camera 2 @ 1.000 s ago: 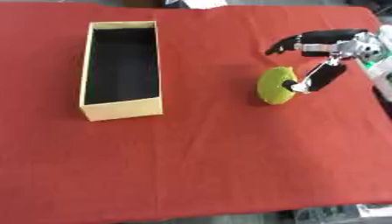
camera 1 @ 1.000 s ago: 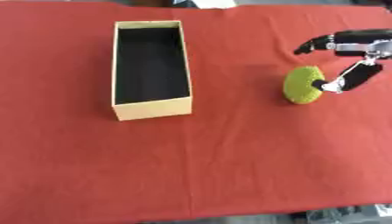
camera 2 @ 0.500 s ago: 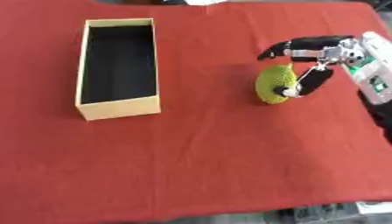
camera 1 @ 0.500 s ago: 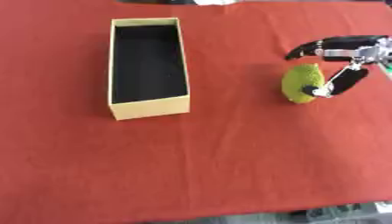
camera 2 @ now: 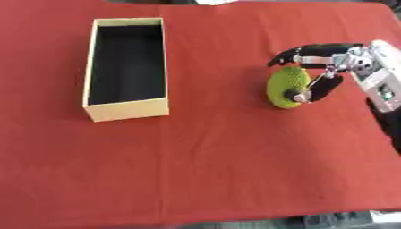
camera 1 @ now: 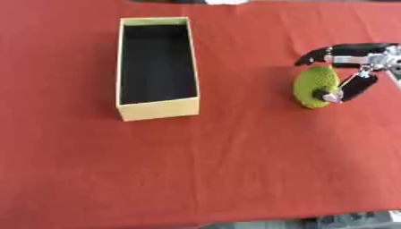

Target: Pick up objects on the table and place them in the box.

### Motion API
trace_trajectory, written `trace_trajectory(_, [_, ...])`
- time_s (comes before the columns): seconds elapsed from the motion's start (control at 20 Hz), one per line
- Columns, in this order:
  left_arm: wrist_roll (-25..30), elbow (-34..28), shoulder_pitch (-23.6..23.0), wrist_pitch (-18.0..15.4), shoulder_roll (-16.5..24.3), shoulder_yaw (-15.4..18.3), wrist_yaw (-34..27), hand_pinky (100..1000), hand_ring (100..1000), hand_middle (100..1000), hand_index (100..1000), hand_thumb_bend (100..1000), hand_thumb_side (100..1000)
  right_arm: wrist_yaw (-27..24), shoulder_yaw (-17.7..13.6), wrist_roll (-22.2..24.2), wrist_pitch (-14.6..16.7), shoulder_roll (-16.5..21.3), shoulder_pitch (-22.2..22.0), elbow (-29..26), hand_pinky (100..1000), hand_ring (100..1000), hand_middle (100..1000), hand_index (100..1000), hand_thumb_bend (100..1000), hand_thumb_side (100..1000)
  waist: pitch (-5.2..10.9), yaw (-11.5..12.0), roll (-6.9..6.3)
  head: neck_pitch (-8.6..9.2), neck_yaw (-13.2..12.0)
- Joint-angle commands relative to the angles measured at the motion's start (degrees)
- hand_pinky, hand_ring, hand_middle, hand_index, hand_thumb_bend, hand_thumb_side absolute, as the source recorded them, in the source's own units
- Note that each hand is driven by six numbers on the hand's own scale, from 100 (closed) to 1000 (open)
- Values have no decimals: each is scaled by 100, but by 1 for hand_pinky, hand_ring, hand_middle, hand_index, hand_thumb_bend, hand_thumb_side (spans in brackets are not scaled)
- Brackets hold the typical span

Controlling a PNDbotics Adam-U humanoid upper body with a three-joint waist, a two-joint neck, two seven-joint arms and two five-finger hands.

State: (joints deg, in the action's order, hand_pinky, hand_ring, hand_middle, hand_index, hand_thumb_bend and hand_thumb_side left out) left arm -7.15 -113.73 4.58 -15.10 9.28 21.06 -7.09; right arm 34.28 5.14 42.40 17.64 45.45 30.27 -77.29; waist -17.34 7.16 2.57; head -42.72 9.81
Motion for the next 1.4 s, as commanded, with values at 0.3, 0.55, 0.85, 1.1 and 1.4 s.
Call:
trace_trajectory(0.3, [17,-86,41,3,63,13,18,591,834,854,684,194,731,43,-224,-737,85,159,-5,-145,878,845,633,761,100,100,75,-14,-17,49,-39])
trace_trajectory(0.55, [26,-86,45,11,64,6,17,591,834,854,684,194,730,-42,-225,-1410,212,141,-25,-203,822,750,475,613,100,100,77,-13,-16,51,-36])
trace_trajectory(0.85, [32,-86,53,15,64,0,5,592,834,854,683,194,730,-462,-197,-2003,372,87,-1,-275,754,636,382,500,100,100,84,1,-16,60,-37])
trace_trajectory(1.1, [44,-86,48,27,69,-10,-4,591,834,853,682,194,729,-786,-172,-2156,514,69,195,-532,761,633,387,505,100,100,107,6,-12,55,-37])
trace_trajectory(1.4, [43,-86,29,33,75,-23,-32,591,833,853,682,196,728,-308,-14,-2053,631,-332,1107,-977,778,626,435,544,100,100,159,32,-24,35,-16])
